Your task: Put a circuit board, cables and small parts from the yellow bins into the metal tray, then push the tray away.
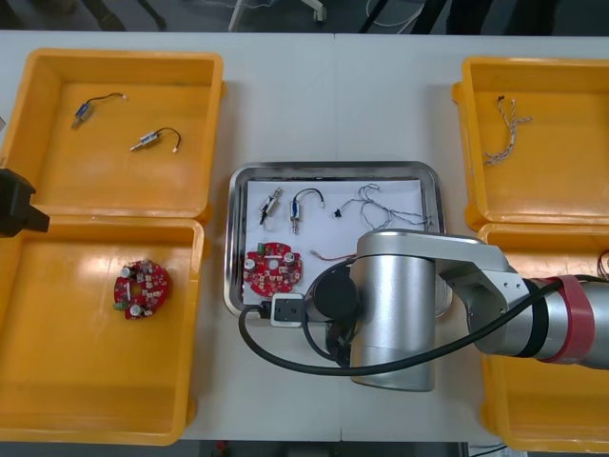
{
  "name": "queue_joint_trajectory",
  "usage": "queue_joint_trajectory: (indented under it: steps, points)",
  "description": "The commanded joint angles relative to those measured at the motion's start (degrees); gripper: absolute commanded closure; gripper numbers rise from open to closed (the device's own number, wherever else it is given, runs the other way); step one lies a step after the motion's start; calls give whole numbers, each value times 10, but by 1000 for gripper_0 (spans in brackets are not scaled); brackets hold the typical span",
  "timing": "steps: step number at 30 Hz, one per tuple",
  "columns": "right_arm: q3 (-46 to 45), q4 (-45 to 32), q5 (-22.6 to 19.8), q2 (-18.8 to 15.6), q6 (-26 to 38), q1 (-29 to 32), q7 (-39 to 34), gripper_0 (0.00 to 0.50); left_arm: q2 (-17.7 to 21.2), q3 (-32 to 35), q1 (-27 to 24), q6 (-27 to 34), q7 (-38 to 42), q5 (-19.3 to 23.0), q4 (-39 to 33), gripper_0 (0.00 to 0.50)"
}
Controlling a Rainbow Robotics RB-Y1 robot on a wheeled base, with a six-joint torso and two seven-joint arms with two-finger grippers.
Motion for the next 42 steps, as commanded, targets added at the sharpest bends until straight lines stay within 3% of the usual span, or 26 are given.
queue_joint_trajectory:
  steps: [1, 5, 27, 28, 29, 31, 32, 33, 34, 35, 36, 42]
  points:
    - [3, 5, 9, 11, -23, -17, 9, 0, 25, 18, 9, 4, -44, 4, -16, 0]
    - [20, 12, 32, 10, -42, -17, 6, 0, 25, 18, 9, 4, -44, 4, -16, 0]
    - [23, 7, 30, -6, -27, -17, 14, 0, 25, 18, 9, 4, -44, 4, -16, 0]
    - [23, 7, 30, -6, -26, -17, 14, 16, 25, 18, 9, 4, -44, 4, -16, 0]
    - [23, 7, 30, -6, -24, -17, 14, 63, 25, 18, 9, 4, -44, 4, -16, 0]
    - [23, 7, 30, -7, -23, -17, 14, 91, 25, 18, 9, 4, -44, 4, -16, 0]
    - [23, 7, 30, -7, -22, -17, 14, 146, 25, 18, 9, 4, -44, 4, -16, 0]
    - [23, 7, 30, -8, -22, -17, 14, 257, 25, 18, 9, 4, -44, 4, -16, 0]
    - [23, 7, 30, -8, -21, -17, 13, 299, 25, 18, 9, 4, -44, 4, -16, 0]
    - [24, 7, 30, -8, -20, -17, 14, 451, 25, 18, 9, 4, -44, 4, -16, 0]
    - [24, 7, 30, -8, -20, -17, 14, 486, 25, 18, 9, 4, -44, 4, -16, 0]
    - [23, 7, 38, -8, -20, -17, 15, 500, 25, 18, 9, 4, -44, 4, -16, 0]
